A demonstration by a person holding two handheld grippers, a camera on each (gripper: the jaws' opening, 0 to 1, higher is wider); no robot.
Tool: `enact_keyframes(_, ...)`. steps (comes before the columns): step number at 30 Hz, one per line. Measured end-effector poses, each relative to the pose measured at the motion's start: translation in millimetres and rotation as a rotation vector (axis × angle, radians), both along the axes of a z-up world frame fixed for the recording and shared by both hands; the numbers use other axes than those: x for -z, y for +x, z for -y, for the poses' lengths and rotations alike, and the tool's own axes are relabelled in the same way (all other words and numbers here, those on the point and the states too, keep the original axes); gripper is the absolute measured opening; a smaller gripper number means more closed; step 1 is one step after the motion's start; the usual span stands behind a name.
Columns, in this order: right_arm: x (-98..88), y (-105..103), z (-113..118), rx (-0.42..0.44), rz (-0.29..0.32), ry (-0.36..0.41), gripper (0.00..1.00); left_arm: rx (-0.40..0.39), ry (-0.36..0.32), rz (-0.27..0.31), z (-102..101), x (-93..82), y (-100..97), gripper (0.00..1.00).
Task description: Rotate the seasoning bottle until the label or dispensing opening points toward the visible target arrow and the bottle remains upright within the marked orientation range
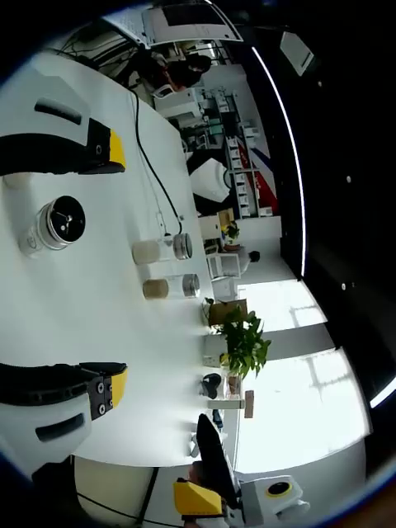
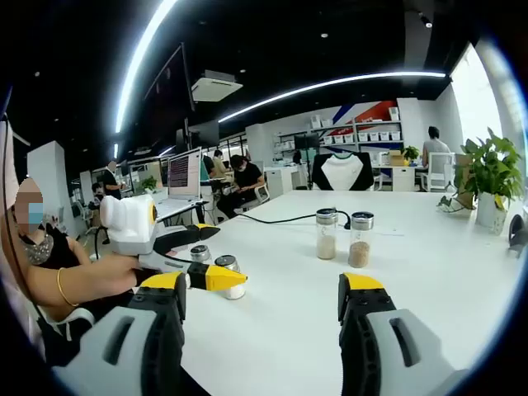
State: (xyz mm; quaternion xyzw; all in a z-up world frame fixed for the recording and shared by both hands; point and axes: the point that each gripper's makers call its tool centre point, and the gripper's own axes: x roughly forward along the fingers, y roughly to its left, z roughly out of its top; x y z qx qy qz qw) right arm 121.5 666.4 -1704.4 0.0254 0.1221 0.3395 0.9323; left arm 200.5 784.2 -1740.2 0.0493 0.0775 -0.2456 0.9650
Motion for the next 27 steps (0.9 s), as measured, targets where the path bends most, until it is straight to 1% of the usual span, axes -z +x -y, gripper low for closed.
enact_keyframes(2, 1.0, 0.4, 3.0, 0.007, -0.003, 0.003, 0.75, 0.0, -0.016, -0.001, 0.5, -2.5, 3.3, 1.0)
enact_keyframes(6, 1.7, 0.6, 8.1, 0.017, -0.005, 0.004, 0.75, 0.008, -0.012, -0.012, 4.6, -1.5, 10.6, 0.99)
enact_keyframes(9, 3.0, 1.2, 14.4, 0.029, -0.011, 0.003, 0.75, 0.013, -0.028, -0.027, 8.8, -4.6, 18.5, 0.99)
enact_keyframes(10, 3.5, 1.4, 17.3, 0.036, -0.013, 0.004, 0.75, 0.031, -0.038, -0.018, 12.0, -9.2, 23.2, 0.97)
enact_keyframes(12, 3.6, 1.6, 21.4, 0.044, -0.015, 0.005, 0.75, 0.025, -0.042, 0.011, 13.2, -18.7, 31.8, 0.96)
enact_keyframes(15, 3.4, 1.5, 26.6, 0.057, -0.015, 0.006, 0.75, 0.032, -0.042, 0.016, 16.6, -25.9, 42.0, 0.96)
enact_keyframes(18, 4.2, 1.2, 29.5, 0.063, -0.017, 0.009, 0.75, 0.036, -0.049, 0.017, 18.7, -29.2, 50.3, 0.96)
enact_keyframes(20, 5.3, 0.8, 31.7, 0.065, -0.023, 0.021, 0.75, 0.054, -0.039, 0.017, 21.6, -29.0, 54.4, 0.95)
enact_keyframes(21, 5.1, 0.4, 32.3, 0.065, -0.025, 0.029, 0.75, 0.083, -0.04, 0.018, 24.7, -27.3, 58.8, 0.93)
enact_keyframes(23, 5.8, -0.8, 33.7, 0.061, -0.029, 0.035, 0.75, 0.079, -0.042, 0.004, 23.0, -23.6, 65.1, 0.91)
enact_keyframes(27, 10.1, 0.6, 40.5, 0.073, -0.04, 0.033, 0.75, 0.077, -0.033, -0.018, 25.4, -18.7, 73.6, 0.92)
